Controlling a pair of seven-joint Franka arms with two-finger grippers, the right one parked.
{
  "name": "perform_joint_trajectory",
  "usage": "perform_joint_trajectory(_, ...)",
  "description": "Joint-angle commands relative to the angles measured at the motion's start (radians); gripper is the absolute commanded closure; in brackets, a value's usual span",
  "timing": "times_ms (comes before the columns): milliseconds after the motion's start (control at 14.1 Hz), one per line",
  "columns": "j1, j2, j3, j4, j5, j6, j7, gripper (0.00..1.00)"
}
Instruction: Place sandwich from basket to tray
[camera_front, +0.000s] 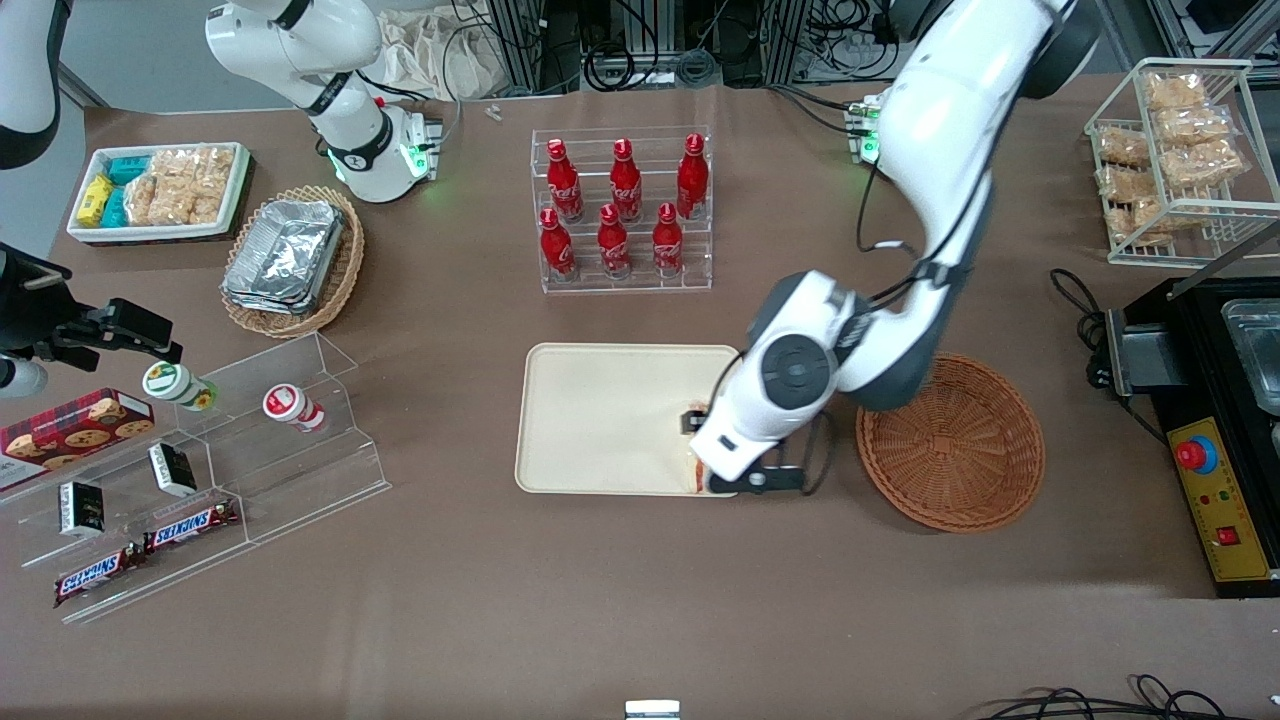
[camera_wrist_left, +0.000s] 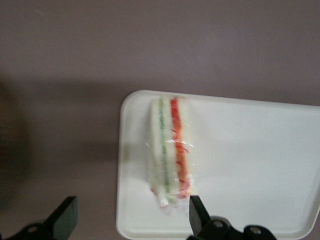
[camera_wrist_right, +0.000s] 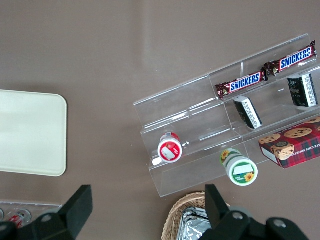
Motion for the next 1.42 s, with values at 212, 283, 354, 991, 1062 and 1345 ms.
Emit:
perform_joint_trajectory(212, 0.233, -0.248, -0.004, -0.03, -0.008, -0.229, 0.017, 0.0)
perform_joint_trajectory(283, 0.264, -0.282, -0.006, -0.031, -0.012, -0.275, 0.017, 0.0)
perform_joint_trajectory(354, 0.294, -0.314, -0.007, -0.033, -0.02, -0.311, 0.022, 0.0)
perform_joint_trajectory(991, 0.517, -0.599, -0.006, -0.367, -0.023, -0.259, 0.314, 0.0)
perform_joint_trajectory(1062, 0.516, -0.6, -0.006, -0.369, -0.023, -0.253, 0.329, 0.0)
perform_joint_trajectory(1345, 0.531, -0.621, -0.003, -0.411, -0.014, -0.239, 0.409, 0.0)
